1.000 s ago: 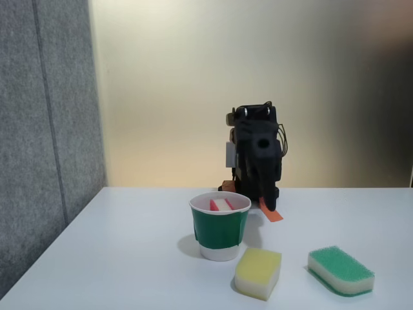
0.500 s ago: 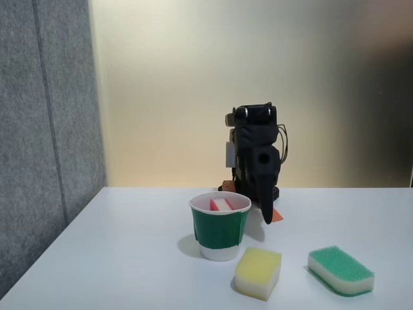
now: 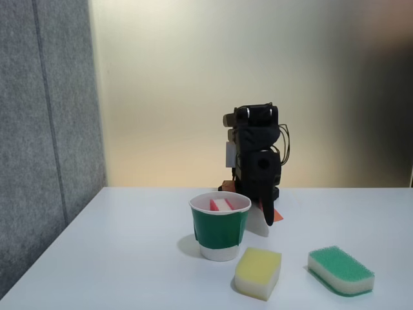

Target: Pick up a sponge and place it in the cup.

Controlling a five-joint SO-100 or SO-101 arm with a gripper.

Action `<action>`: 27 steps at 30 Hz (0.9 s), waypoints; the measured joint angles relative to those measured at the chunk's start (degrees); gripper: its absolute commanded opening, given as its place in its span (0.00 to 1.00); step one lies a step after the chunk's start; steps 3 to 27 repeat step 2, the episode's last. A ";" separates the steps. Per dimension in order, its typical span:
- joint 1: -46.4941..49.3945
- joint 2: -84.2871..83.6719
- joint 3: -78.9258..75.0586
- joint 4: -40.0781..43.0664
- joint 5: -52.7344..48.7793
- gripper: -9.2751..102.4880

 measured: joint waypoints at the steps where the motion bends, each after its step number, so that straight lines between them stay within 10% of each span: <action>1: 0.18 0.00 0.00 0.00 0.00 0.08; 27: 0.35 0.00 0.00 0.00 0.00 0.08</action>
